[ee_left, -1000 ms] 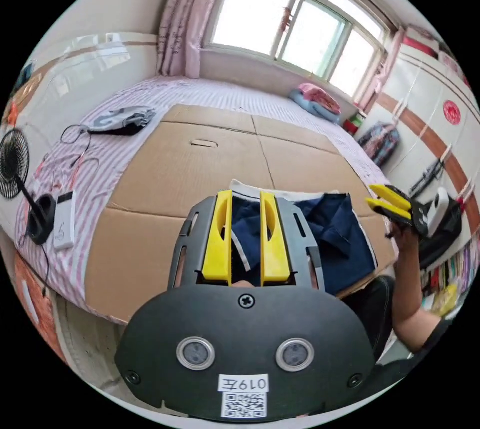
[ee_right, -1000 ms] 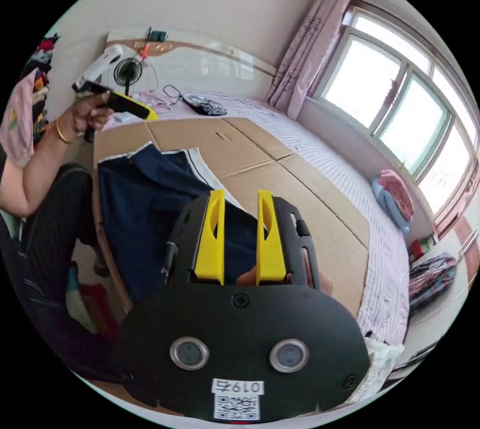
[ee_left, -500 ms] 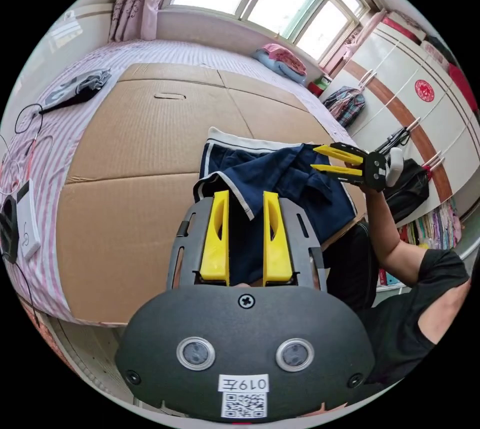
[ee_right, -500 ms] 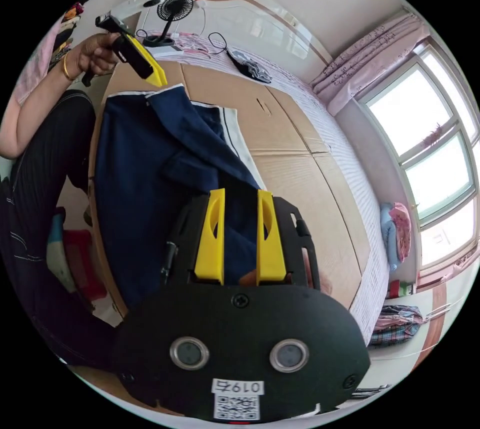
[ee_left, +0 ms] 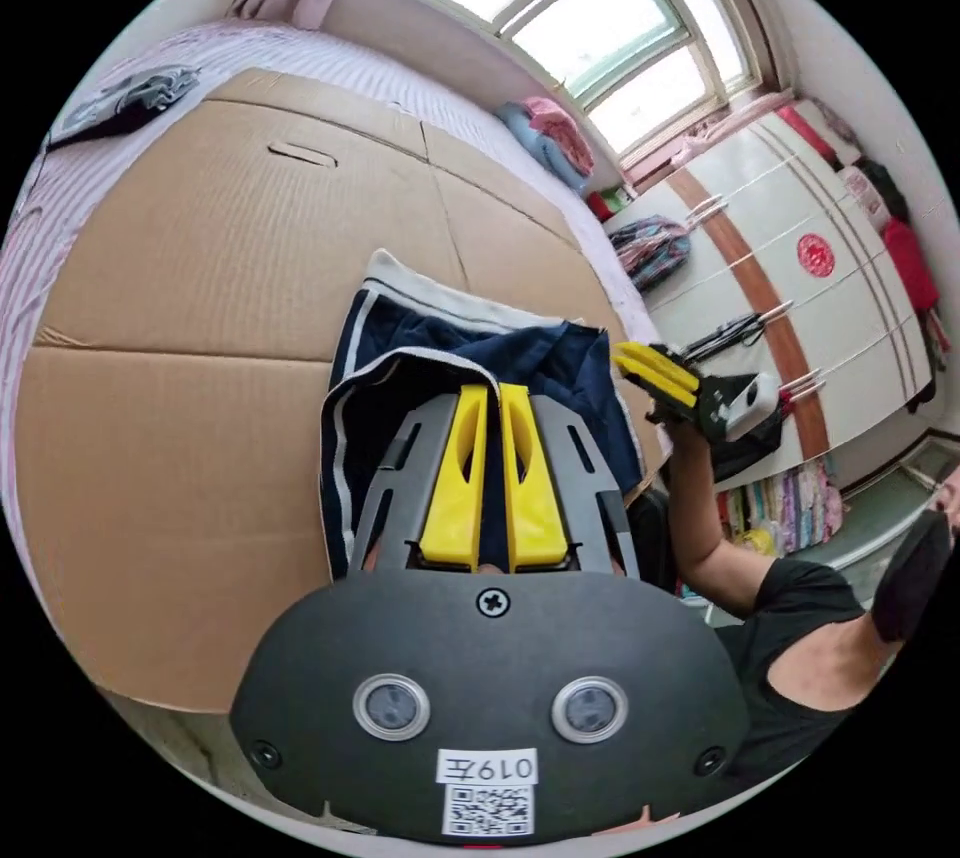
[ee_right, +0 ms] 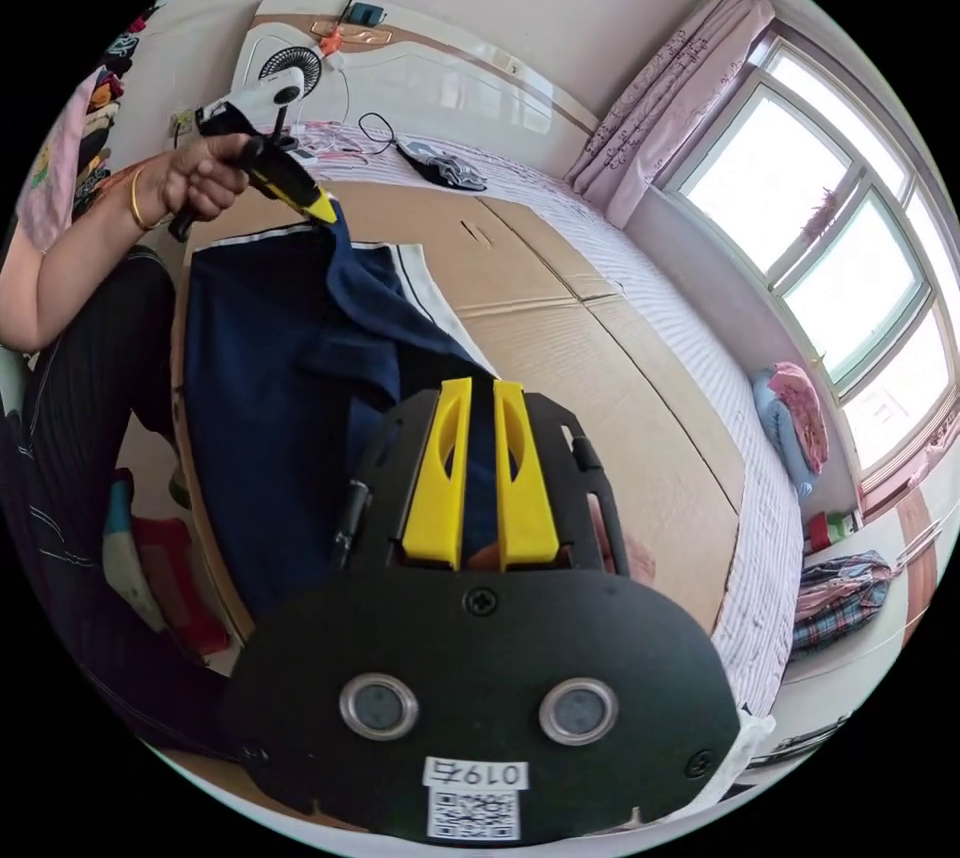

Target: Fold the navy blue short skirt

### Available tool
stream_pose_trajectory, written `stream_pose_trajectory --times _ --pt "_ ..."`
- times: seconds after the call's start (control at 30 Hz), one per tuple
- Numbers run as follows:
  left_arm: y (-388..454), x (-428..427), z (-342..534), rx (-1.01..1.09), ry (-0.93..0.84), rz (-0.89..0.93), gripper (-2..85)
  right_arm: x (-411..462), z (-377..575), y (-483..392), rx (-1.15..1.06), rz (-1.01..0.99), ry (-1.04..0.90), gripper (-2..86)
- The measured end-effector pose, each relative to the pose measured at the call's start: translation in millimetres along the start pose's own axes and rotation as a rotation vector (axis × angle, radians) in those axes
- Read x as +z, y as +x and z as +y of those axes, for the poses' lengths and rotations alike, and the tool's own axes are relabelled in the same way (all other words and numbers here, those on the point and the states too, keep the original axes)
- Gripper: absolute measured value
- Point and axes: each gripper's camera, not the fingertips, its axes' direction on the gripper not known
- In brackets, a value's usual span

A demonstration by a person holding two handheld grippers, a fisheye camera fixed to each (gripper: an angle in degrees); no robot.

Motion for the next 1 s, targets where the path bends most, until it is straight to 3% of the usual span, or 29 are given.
stream_pose_trajectory --times 0.17,0.4,0.57,0.63,0.7,0.83,0.93,1.0 --pt "-67 -5 -21 -0.262 0.24 0.201 3.1 26 15 19 0.009 -0.039 -0.032 5.1" --pt "-94 21 -22 -0.416 0.194 0.068 3.9 50 24 31 -0.02 -0.085 -0.049 5.9" --pt "-87 23 -28 -0.424 0.215 0.067 6.3 54 32 37 -0.036 -0.112 -0.028 6.5" --pt "-84 26 -30 -0.436 0.232 0.16 7.5 54 34 40 -0.031 -0.137 -0.006 7.3" --pt "-61 25 -36 -0.356 0.266 0.295 8.8 53 35 45 -0.012 -0.162 0.018 7.8" --pt "9 9 -40 -0.123 0.334 0.314 6.2 24 42 62 0.051 -0.12 0.106 7.9" --pt "107 24 -50 0.2 0.192 0.164 3.4 -9 57 55 0.084 -0.05 0.186 6.5" --pt "186 53 -46 0.409 0.087 -0.052 2.2 -14 60 36 0.068 -0.012 0.209 5.3"
